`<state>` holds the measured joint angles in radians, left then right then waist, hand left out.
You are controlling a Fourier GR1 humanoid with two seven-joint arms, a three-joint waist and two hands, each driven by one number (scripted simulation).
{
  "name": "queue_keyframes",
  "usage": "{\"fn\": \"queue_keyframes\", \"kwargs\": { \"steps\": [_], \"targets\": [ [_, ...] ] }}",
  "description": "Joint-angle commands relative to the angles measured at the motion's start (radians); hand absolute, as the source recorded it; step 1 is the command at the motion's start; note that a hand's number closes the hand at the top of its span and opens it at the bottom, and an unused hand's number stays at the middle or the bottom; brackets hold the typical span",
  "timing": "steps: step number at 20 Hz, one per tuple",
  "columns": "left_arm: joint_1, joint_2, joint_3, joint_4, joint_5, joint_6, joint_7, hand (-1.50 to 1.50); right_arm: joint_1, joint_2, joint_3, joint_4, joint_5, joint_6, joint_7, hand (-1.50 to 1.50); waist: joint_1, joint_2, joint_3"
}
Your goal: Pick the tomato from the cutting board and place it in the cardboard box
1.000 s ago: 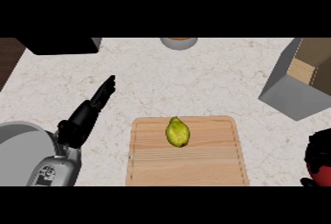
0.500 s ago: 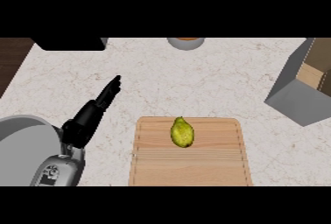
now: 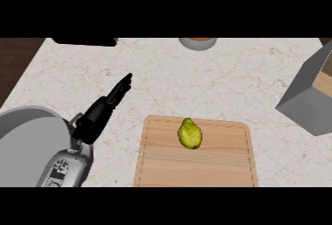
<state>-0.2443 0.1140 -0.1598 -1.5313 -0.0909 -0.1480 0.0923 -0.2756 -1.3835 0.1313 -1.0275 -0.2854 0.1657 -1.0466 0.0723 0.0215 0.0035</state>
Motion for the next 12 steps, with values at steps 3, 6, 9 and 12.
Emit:
{"fn": "queue_keyframes", "kwargs": {
  "steps": [3,6,9,12],
  "targets": [
    [-0.033,-0.001,0.004,0.03,0.002,-0.017,0.02,0.0,-0.162,0.14,0.081,0.119,0.18,0.009,-0.125,1.5,0.005,-0.001,-0.001],
    [-0.016,0.002,0.013,0.024,0.002,-0.014,-0.004,0.0,-0.239,0.202,0.117,0.172,0.254,0.003,-0.124,1.5,0.002,-0.004,-0.001],
    [-0.06,-0.026,0.015,0.039,-0.008,0.012,0.005,0.0,-0.305,0.285,0.154,0.267,0.34,-0.037,-0.13,1.5,0.001,-0.001,0.0],
    [0.006,0.023,0.012,0.022,0.009,-0.049,-0.036,0.0,-0.343,0.351,0.209,0.34,0.403,-0.013,-0.079,1.5,0.01,-0.001,-0.001]
  ]
}}
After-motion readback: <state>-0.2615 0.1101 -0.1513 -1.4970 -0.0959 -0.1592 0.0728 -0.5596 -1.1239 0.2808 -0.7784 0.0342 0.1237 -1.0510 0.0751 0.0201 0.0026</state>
